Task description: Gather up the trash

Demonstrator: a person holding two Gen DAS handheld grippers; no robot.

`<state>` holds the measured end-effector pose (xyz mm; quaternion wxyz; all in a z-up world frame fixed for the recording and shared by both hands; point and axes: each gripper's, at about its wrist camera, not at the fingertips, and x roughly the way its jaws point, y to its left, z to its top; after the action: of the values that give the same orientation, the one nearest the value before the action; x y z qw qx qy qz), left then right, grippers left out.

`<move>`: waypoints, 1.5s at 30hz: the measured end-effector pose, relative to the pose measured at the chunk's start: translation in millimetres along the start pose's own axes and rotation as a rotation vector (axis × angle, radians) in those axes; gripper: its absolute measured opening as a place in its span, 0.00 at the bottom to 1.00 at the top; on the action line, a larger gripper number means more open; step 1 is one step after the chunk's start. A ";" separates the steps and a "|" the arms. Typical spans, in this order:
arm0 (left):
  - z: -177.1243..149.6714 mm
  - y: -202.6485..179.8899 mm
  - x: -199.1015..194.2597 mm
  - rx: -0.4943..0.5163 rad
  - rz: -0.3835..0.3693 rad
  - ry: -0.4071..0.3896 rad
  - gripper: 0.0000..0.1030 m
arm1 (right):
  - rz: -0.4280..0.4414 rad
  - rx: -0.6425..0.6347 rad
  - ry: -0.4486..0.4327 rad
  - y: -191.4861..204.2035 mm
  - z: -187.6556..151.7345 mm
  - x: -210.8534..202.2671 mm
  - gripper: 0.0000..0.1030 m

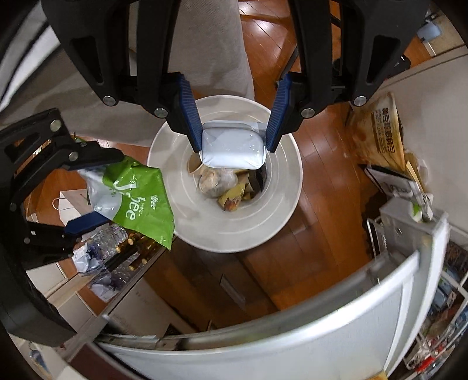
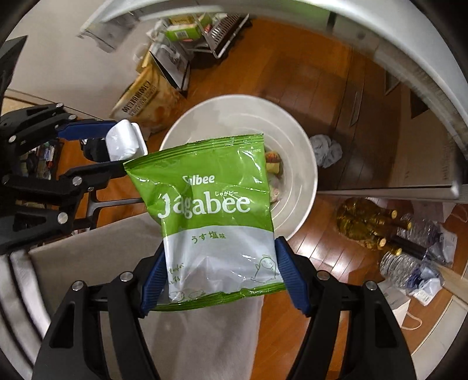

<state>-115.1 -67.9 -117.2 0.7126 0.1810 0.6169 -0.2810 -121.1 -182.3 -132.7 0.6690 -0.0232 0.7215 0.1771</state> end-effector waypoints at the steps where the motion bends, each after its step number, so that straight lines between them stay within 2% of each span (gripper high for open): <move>1: -0.1 1.5 3.3 -0.006 0.000 0.006 0.45 | -0.011 0.010 0.007 -0.6 2.5 6.9 0.66; 13: 11.3 12.6 44.6 -0.010 0.039 0.071 0.45 | -0.029 0.083 0.042 -13.7 19.0 46.4 0.66; 16: 12.9 14.7 50.3 -0.004 0.021 0.097 0.46 | -0.022 0.106 0.059 -17.7 19.9 52.2 0.68; 18: 13.5 17.0 51.6 -0.011 0.020 0.108 0.75 | -0.012 0.125 0.064 -21.7 19.7 53.7 0.78; 19: 13.3 18.5 49.1 -0.017 0.025 0.097 0.79 | -0.014 0.132 0.054 -25.1 18.7 52.2 0.81; 24: 12.4 22.2 35.9 -0.047 0.021 0.082 0.81 | -0.035 0.132 0.026 -32.7 11.1 35.6 0.82; 27: 10.7 21.5 15.3 -0.063 0.000 0.054 0.81 | -0.034 0.132 -0.021 -32.4 2.5 8.4 0.82; 31: 12.4 18.8 -24.9 -0.060 -0.014 -0.017 0.82 | -0.001 0.140 -0.128 -32.3 -9.3 -50.0 0.82; 33: 15.8 17.3 -52.8 -0.059 -0.003 -0.092 0.89 | 0.008 0.142 -0.188 -31.3 -10.3 -74.1 0.85; 35: 21.1 18.8 -80.1 -0.077 0.031 -0.180 0.94 | -0.005 0.143 -0.281 -29.9 -9.2 -104.3 0.86; 41: 46.9 36.8 -139.7 -0.198 0.103 -0.426 0.94 | -0.031 0.185 -0.618 -31.2 3.9 -178.8 0.92; 43: 56.9 45.0 -148.6 -0.234 0.149 -0.484 0.95 | -0.074 0.189 -0.722 -31.3 12.1 -192.9 0.94; 45: 65.1 50.5 -150.4 -0.254 0.187 -0.505 0.95 | -0.102 0.187 -0.762 -31.0 22.0 -197.8 0.94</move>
<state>-45.1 -41.3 37.1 0.8833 0.0709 0.4309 -0.1706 -71.1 -245.3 51.9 0.8961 0.0693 0.4323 0.0729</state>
